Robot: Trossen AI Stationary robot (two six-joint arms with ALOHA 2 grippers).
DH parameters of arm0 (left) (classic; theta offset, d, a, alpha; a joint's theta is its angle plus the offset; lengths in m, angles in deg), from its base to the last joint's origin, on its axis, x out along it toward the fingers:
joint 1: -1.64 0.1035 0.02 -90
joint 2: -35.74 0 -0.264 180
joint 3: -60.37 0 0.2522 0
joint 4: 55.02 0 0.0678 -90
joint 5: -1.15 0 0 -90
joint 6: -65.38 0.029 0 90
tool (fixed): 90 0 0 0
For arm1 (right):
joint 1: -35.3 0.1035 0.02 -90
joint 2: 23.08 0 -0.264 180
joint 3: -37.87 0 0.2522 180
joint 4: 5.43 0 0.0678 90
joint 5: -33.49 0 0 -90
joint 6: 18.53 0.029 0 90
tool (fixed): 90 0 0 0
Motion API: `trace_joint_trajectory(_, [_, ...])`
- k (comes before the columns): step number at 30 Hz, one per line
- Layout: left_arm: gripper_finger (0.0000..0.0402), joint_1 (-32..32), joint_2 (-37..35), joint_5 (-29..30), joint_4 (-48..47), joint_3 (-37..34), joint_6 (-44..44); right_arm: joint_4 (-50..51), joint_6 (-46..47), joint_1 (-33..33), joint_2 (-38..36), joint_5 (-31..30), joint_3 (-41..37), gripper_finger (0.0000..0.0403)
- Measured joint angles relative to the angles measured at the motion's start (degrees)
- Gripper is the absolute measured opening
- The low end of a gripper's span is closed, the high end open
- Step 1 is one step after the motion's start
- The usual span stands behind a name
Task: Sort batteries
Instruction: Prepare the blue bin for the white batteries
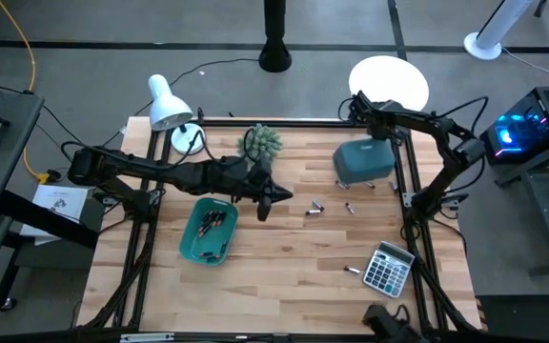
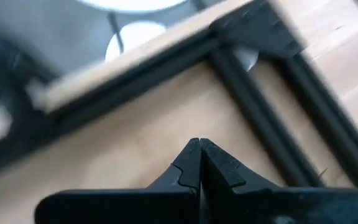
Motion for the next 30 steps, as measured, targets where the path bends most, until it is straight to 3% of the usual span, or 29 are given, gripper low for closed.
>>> trace_joint_trajectory(7, [0.0, 1.6, 0.0, 0.2, -8.2, 0.0, 6.8, 0.8, -1.8, 11.4, 0.4, 10.0, -0.3, 0.0])
trace_joint_trajectory(14, [0.0, 2.2, 0.0, 1.3, -17.9, 0.0, 10.9, -1.9, 7.6, 29.3, 0.3, 9.3, -0.4, 0.0])
trace_joint_trajectory(21, [0.0, 1.9, 0.0, 1.6, -18.9, 0.0, 14.8, -1.9, 17.9, 41.8, -0.8, 8.8, 0.1, 0.0])
trace_joint_trajectory(26, [0.0, 1.9, 1.8, 2.4, -16.0, 0.0, 16.9, 11.0, 24.5, 45.7, -7.5, 1.4, 3.3, 0.0])
trace_joint_trajectory(30, [0.0, 1.6, 7.1, 2.6, -7.5, 0.0, 15.0, 29.6, 28.7, 42.7, -11.6, 0.5, 3.5, 0.0])
